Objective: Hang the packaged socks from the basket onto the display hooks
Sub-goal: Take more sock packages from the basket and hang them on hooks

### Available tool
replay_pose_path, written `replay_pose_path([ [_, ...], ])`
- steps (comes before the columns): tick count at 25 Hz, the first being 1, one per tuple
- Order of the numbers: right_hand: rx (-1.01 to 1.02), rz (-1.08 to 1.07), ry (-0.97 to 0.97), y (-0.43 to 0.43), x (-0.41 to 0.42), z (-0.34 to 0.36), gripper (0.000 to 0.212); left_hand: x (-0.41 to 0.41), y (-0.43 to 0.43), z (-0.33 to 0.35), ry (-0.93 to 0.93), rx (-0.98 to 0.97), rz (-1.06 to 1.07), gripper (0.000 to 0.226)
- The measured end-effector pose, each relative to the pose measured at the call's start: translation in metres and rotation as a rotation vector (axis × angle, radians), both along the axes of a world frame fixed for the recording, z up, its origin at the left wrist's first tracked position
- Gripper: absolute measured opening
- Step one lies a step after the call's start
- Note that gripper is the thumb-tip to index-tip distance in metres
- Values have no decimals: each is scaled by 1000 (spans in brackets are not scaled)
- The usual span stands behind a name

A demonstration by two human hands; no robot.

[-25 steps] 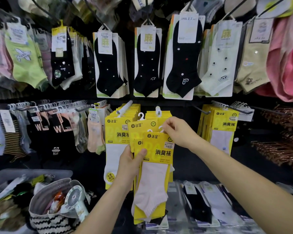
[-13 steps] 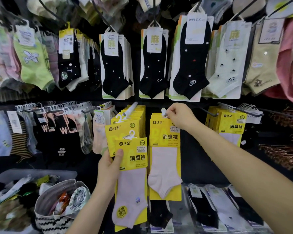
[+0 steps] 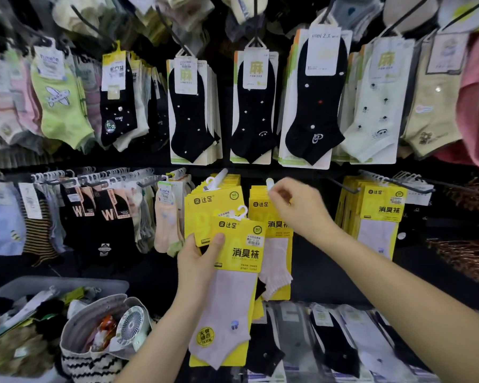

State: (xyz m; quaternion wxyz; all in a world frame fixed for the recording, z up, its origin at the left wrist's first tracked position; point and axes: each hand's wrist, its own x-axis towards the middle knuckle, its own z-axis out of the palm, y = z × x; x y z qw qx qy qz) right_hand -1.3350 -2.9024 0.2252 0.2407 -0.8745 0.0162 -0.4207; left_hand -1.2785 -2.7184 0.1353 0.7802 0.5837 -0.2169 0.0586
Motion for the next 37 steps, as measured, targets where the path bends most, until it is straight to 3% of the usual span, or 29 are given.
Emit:
replay_pose_path([
  [3,-18,98,240,6,-12,-10,19,-7,-18,-2,8,8,-16,21],
  [10,288,114,273,-15,-22,-16,8,-19,-44,-6,17,47,-81,14],
  [12,357,99,260,-19,-20,-15,9,-18,-43,-5,16,92,-32,4],
  [16,414,17,191,-29,-9,0,9,-8,-20,-5,-37,88,122,13],
  [20,345,-6,193,-29,8,19,9,-1,10,-5,-112,100,203,35],
  [23,230,-60,258,-26,21,18,15,8,22,-14,-33,116,186,13],
  [28,223,-139,329,-27,22,16,11,4,14,-18,-21,125,86,12],
  [31,117,-227,121,-19,11,13,9,-3,-1,-20,-20,171,6,11],
  [33,89,-77,-14,-8,-1,10,18,-8,-12,-19,-26,192,-21,10],
  [37,88,148,180,0,-17,-3,12,-21,-38,-17,-47,223,-88,9],
])
